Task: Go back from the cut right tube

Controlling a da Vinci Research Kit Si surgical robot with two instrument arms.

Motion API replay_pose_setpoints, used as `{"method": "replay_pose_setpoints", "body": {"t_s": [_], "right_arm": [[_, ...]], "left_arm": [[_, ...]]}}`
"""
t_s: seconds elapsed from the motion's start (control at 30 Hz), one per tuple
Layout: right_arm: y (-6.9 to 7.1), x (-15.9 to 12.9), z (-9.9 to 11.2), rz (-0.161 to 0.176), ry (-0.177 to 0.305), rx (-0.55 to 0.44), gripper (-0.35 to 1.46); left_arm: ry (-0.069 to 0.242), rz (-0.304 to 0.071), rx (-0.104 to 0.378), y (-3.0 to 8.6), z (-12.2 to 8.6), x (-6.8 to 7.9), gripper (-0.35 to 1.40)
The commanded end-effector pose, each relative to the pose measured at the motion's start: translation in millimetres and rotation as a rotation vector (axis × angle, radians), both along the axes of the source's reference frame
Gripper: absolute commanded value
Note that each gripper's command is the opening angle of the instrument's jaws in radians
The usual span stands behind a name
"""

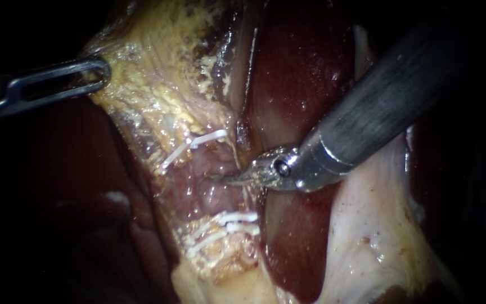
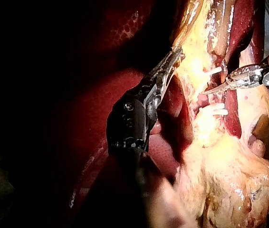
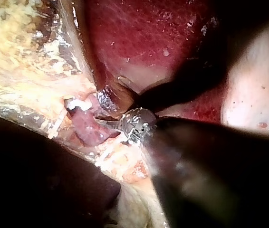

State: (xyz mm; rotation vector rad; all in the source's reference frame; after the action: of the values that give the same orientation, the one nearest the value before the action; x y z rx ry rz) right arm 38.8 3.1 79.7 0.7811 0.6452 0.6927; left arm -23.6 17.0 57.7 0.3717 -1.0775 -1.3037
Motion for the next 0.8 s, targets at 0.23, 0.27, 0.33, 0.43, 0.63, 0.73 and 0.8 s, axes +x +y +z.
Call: {"method": "replay_pose_setpoints", "body": {"t_s": [0.23, 0.27, 0.33, 0.43, 0.63, 0.73, 0.8], "right_arm": [[-0.2, 0.6, -0.1, 0.012, 0.017, 0.0, 0.29], [-0.3, 0.7, -0.2, 0.011, 0.018, 0.002, 0.46], [-0.3, 0.9, -0.2, 0.013, 0.02, 0.002, 0.57], [-0.3, 1.0, -0.2, 0.017, 0.025, 0.002, 0.74], [-0.3, 1.0, -0.2, 0.015, 0.03, -0.003, 0.79], [-0.3, 0.9, -0.2, 0.015, 0.03, -0.003, 0.83], [-0.4, 0.8, -0.4, 0.01, 0.033, -0.007, 0.88]], "left_arm": [[0.001, -0.001, 0.0, 0.0, -0.2, 0.0, -0.35], [0.001, -0.001, 0.0, -0.1, -0.2, 0.0, -0.35], [0.001, -0.001, 0.0, -0.1, -0.2, 0.0, -0.35], [0.001, -0.001, 0.0, -0.1, -0.2, 0.0, -0.35], [0.001, -0.001, 0.0, -0.1, -0.2, 0.0, -0.35], [0.001, -0.001, 0.0, -0.1, -0.2, 0.0, -0.35], [0.001, -0.001, 0.0, -0.1, -0.2, 0.0, -0.35]]}}
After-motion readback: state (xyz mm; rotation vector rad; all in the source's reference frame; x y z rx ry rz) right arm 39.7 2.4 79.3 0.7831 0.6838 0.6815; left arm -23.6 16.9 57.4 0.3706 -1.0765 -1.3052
